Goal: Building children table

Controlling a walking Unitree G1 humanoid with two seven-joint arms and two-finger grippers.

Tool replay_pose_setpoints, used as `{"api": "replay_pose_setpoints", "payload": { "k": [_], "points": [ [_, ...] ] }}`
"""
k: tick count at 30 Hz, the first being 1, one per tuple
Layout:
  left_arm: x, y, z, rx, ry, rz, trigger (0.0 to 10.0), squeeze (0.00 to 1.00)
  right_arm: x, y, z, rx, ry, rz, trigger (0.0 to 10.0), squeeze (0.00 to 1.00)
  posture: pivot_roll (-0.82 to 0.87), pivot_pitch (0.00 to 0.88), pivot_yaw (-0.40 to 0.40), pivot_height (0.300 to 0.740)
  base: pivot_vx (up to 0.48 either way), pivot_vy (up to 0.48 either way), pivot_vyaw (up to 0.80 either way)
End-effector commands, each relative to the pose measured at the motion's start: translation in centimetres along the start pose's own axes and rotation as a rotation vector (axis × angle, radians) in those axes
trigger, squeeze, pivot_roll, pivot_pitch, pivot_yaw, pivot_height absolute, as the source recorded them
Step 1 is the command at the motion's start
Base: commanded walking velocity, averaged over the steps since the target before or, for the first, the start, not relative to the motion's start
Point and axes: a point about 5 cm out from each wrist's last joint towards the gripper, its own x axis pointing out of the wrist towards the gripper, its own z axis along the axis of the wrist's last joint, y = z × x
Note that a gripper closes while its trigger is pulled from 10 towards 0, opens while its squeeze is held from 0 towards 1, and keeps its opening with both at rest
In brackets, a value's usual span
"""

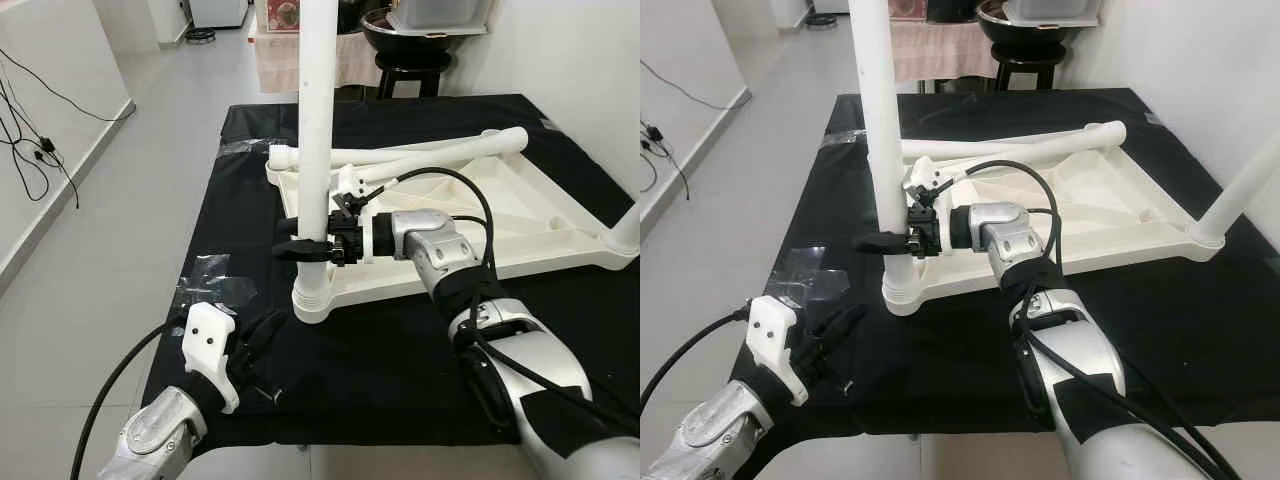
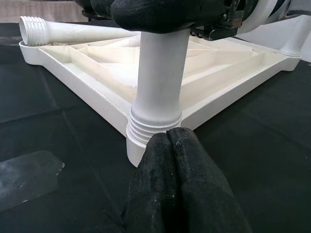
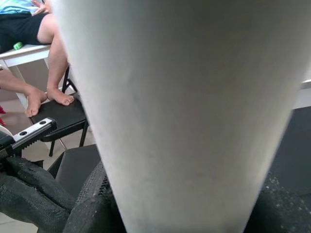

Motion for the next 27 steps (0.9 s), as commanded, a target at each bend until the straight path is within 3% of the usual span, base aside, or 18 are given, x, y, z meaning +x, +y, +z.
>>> {"api": "replay_pose_setpoints", "payload": {
  "k": [1, 2, 3, 5, 9, 10, 14, 15, 16, 17, 18, 19, 22, 23, 24, 25, 26, 27],
  "points": [
    [-0.3, -0.1, -0.1, -0.008, 0.01, 0.005, 10.0, 0.0, -0.2, -0.3, -1.7, 0.049, -0.017, -0.272, 0.0, 0.0, -0.04, 0.108, -0.021, 0.74, 0.0, 0.0, 0.0],
    [-0.4, 0.0, 0.1, -0.008, 0.008, 0.008, 10.0, 0.0, -0.5, 0.8, -3.8, 0.136, -0.034, -0.617, 0.0, 0.0, -0.04, 0.117, -0.012, 0.74, 0.0, 0.0, 0.0],
    [-0.4, 0.0, 0.1, -0.008, 0.008, 0.008, 10.0, 0.0, -0.5, 0.8, -3.8, 0.136, -0.034, -0.617, 0.0, 0.0, -0.04, 0.117, -0.012, 0.74, 0.0, 0.0, 0.0],
    [-0.5, 0.3, 0.2, -0.004, 0.006, 0.015, 10.0, 0.0, -1.5, 4.1, -6.9, 0.277, -0.003, -0.908, 0.0, 0.0, -0.04, 0.123, 0.015, 0.74, 0.0, 0.0, 0.0],
    [-0.5, 0.5, 0.1, -0.001, 0.008, 0.02, 10.0, 0.0, -0.7, 4.9, -7.0, 0.252, 0.007, -0.842, 0.0, 0.0, -0.06, 0.111, 0.019, 0.74, 0.0, 0.0, 0.0],
    [-0.2, 0.6, 0.0, -0.007, 0.011, 0.007, 10.0, 0.0, -0.2, 3.8, -6.4, 0.187, 0.009, -0.811, 0.0, 0.0, -0.05, 0.096, 0.004, 0.74, 0.0, 0.0, 0.0],
    [-0.1, 0.7, 0.0, -0.009, 0.009, 0.006, 10.0, 0.0, 0.2, 3.2, -6.2, 0.18, 0.013, -0.799, 0.0, 0.0, -0.05, 0.093, 0.009, 0.74, 0.0, 0.0, 0.0],
    [-0.1, 0.7, 0.0, -0.006, 0.006, 0.016, 10.0, 0.0, 0.4, 3.0, -6.0, 0.178, 0.016, -0.782, 10.0, 0.0, -0.05, 0.09, 0.007, 0.74, 0.0, 0.0, 0.0],
    [-0.1, 0.7, 0.0, -0.006, 0.006, 0.016, 10.0, 0.0, 0.4, 3.0, -6.0, 0.178, 0.016, -0.782, 10.0, 0.0, -0.05, 0.09, 0.007, 0.74, 0.0, 0.0, 0.0],
    [-0.1, 0.8, 0.0, -0.006, 0.004, 0.025, 10.0, 0.0, 0.7, 2.9, -5.4, 0.175, -0.001, -0.734, 10.0, 0.76, -0.04, 0.081, 0.005, 0.74, 0.0, 0.0, 0.0],
    [0.0, 0.8, 0.0, -0.005, 0.002, 0.031, 10.0, 0.0, 0.9, 2.8, -4.8, 0.168, -0.025, -0.689, 10.0, 1.0, -0.04, 0.081, 0.005, 0.74, 0.0, 0.0, 0.0],
    [0.0, 0.8, 0.0, -0.005, 0.002, 0.031, 10.0, 0.0, 0.9, 2.8, -4.8, 0.168, -0.025, -0.689, 10.0, 1.0, -0.04, 0.081, 0.005, 0.74, 0.0, 0.0, 0.0],
    [0.1, 0.8, -0.1, -0.007, 0.005, 0.031, 10.0, 0.0, 1.7, 3.3, -1.6, 0.122, -0.168, -0.447, 10.0, 1.0, -0.04, 0.069, 0.003, 0.74, 0.0, 0.0, 0.0],
    [0.1, 0.8, -0.1, -0.007, 0.005, 0.031, 10.0, 0.0, 1.7, 3.3, -1.6, 0.122, -0.168, -0.447, 10.0, 1.0, -0.04, 0.069, 0.003, 0.74, 0.0, 0.0, 0.0],
    [0.1, 0.8, -0.2, -0.007, 0.006, 0.029, 10.0, 0.0, 1.7, 3.3, -0.8, 0.078, -0.176, -0.316, 10.0, 1.0, -0.04, 0.064, 0.003, 0.74, 0.0, 0.0, 0.0],
    [0.1, 0.7, -0.2, -0.008, 0.007, 0.028, 10.0, 0.0, 1.5, 3.2, -0.5, 0.027, -0.149, -0.216, 10.0, 0.26, -0.04, 0.06, 0.001, 0.74, 0.0, 0.0, 0.0],
    [0.2, 0.7, -0.3, -0.009, 0.007, 0.027, 10.0, 0.0, 1.4, 2.9, -0.4, -0.007, -0.117, -0.154, 10.0, 0.0, -0.04, 0.06, 0.001, 0.74, 0.0, 0.0, 0.0],
    [0.2, 0.7, -0.3, -0.009, 0.007, 0.026, 10.0, 0.0, 1.3, 2.7, -0.4, -0.027, -0.096, -0.118, 10.0, 0.0, -0.04, 0.06, 0.001, 0.74, 0.0, 0.0, 0.0]
  ]
}}
